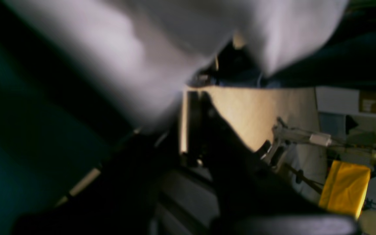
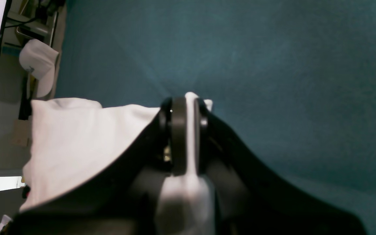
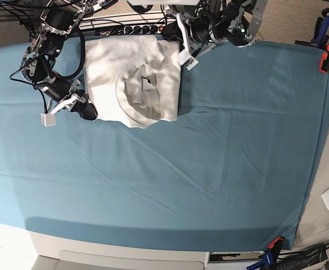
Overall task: Fold the T-shirt properly
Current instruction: 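Lower the left gripper to the stack's side edge and pinch it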
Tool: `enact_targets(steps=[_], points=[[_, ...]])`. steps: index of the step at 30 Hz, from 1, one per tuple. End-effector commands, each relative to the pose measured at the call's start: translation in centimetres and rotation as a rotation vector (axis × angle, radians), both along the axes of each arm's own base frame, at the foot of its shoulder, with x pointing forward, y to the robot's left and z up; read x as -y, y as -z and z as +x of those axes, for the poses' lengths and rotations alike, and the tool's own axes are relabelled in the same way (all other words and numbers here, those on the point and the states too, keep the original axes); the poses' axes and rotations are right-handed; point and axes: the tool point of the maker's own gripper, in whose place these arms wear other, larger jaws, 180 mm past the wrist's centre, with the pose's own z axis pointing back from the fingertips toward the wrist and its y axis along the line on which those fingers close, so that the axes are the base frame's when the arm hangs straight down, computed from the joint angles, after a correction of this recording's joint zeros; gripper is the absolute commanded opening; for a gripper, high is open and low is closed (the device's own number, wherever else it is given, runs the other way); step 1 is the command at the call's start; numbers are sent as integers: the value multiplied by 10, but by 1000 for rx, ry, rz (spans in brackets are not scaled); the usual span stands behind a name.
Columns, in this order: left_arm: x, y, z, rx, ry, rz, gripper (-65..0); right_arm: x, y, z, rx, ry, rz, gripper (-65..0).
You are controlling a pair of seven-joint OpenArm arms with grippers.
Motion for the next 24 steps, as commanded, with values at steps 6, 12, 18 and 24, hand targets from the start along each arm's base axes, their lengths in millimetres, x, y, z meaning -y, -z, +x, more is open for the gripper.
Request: enact_targets(steps=[6,12,18,24], points=[[-3,-9,17,46,-27,-21,-650,5,-15,10,62,3,-5,-650],[-6,-7,9,44,24,-10,-383,5,-16,10,63,3,-5,-650],[-4,-10,10,44,22,-29,-383,5,-15,10,62,3,-6,-650],[-24,7,18,74,30,121,-383,4,-16,10,66,-2,-8,-650]])
